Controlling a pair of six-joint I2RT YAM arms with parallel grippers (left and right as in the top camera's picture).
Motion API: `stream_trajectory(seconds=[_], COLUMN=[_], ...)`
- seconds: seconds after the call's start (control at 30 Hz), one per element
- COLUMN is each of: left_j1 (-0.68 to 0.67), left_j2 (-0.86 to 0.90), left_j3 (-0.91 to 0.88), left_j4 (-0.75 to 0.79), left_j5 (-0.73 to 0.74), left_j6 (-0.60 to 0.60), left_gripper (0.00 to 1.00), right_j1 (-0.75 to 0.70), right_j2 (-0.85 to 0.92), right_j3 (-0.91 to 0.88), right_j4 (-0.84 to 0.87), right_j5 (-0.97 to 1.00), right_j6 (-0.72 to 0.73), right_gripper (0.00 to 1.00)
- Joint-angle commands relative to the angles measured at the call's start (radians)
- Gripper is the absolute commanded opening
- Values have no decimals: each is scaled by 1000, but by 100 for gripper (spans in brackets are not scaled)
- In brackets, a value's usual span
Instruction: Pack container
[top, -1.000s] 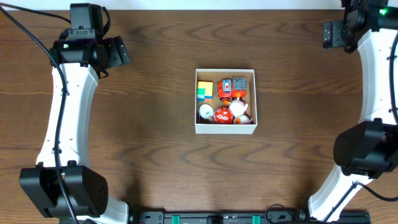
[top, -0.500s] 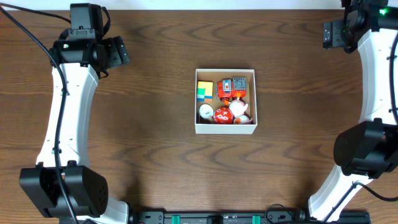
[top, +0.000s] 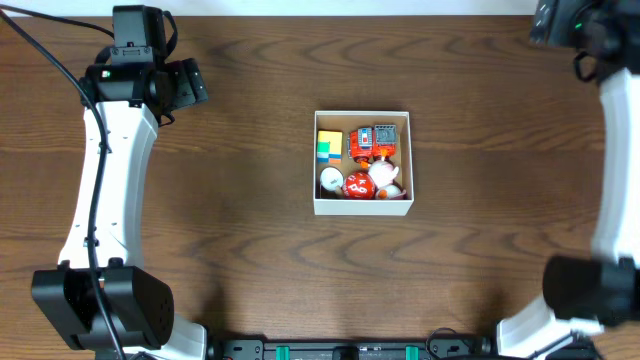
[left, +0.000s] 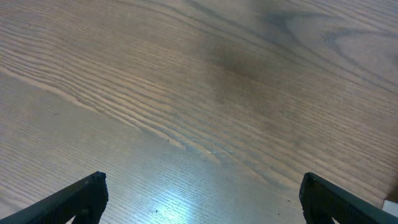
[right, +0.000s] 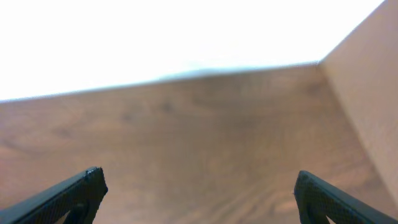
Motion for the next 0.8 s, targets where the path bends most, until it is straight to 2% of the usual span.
stream_trajectory(seconds=[0.0,0.17,0.27,0.4,0.57,0.77], left_j1=[0,0,0,0,0,0], left_j2=[-14,-14,-14,-14,-14,-14], left_j3=[-7,-7,-7,-7,-7,-7], left_j4=[-3,-3,-3,-3,-3,-3], left_j5=[-8,-8,-8,-8,-8,-8], left_j6=[-13,-13,-13,-13,-13,-13], left_gripper=[98,98,98,98,98,98], right_j1=[44,96,128,154,154,154], right_j2=[-121,-299,-441,-646,-917,-1197], right_j3=[-22,-182,-367,-686,-1147,-1588], right_j4=[0,11,61,234,559,864], right_j5=[-32,-16,-10,-11,-11,-43], right_j6=[30,-3,-3,-3,-2,-2], right_gripper=[99,99,99,99,99,99])
